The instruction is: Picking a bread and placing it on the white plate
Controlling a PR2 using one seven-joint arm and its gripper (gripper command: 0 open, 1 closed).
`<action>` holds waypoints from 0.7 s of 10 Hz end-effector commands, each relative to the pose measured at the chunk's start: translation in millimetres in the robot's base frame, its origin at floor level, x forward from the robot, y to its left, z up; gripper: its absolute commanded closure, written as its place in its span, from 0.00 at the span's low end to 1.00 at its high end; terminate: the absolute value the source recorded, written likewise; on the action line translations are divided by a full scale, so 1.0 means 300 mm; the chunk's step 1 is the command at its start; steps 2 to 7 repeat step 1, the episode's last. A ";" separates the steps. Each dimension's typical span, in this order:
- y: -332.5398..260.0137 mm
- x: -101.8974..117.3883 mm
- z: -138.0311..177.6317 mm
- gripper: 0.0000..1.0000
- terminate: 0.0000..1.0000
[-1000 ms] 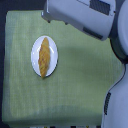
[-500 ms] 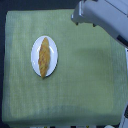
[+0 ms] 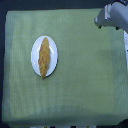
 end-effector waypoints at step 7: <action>-0.097 -0.060 -0.081 0.00 1.00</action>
